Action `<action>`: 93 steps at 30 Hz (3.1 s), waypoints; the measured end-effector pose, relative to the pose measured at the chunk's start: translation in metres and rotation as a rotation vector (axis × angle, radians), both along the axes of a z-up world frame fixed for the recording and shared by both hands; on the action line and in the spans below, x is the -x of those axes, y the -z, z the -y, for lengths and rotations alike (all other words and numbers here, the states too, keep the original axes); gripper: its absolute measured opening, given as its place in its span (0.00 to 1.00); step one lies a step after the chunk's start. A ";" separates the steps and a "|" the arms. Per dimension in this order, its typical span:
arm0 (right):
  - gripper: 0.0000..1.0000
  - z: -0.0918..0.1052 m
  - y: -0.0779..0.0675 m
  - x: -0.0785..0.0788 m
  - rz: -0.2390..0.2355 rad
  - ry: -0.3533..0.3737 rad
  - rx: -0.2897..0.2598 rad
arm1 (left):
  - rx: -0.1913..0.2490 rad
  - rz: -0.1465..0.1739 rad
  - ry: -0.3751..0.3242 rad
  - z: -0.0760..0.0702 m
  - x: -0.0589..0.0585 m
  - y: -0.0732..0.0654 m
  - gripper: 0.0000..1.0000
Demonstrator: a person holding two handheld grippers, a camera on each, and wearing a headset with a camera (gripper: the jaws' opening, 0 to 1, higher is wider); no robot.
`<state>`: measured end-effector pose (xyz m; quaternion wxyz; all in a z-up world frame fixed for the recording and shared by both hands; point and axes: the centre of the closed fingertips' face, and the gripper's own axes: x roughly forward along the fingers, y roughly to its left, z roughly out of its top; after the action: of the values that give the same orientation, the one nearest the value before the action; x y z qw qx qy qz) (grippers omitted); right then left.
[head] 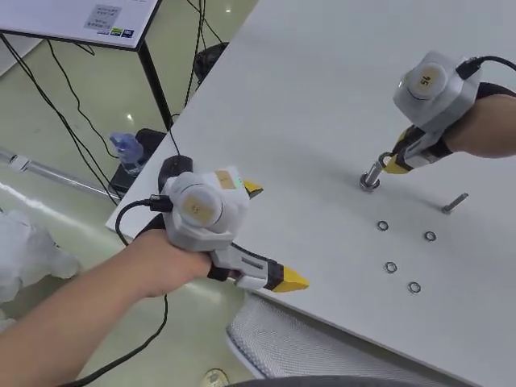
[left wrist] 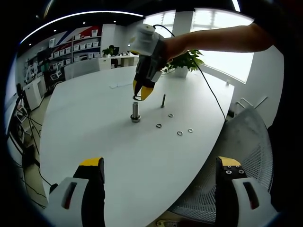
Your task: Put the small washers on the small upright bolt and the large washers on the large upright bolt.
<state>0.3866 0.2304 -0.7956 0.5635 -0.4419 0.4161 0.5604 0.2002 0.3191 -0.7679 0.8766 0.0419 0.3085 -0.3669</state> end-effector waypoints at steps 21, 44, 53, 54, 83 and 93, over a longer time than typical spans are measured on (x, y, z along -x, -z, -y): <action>0.22 -0.006 0.018 0.002 -0.011 -0.022 0.046 | 0.000 -0.008 -0.009 -0.006 -0.001 0.003 0.96; 0.22 -0.006 0.045 -0.001 -0.006 -0.032 0.089 | 0.008 -0.014 -0.013 -0.010 0.003 0.002 0.95; 0.22 -0.006 0.061 -0.001 -0.003 -0.024 0.097 | 0.011 -0.012 -0.009 -0.011 0.003 0.000 0.94; 0.22 -0.005 0.062 -0.001 -0.004 -0.022 0.100 | 0.009 -0.013 -0.008 -0.011 0.003 0.000 0.94; 0.27 -0.008 0.061 0.007 -0.020 -0.017 0.095 | -0.002 -0.008 -0.005 -0.014 0.005 -0.003 0.92; 0.38 -0.011 0.049 0.005 -0.013 -0.031 0.059 | 0.007 0.007 -0.012 -0.015 0.002 -0.008 0.92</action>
<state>0.3812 0.2411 -0.8448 0.5388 -0.4611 0.4294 0.5592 0.1978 0.3341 -0.7598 0.8799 0.0382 0.3044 -0.3628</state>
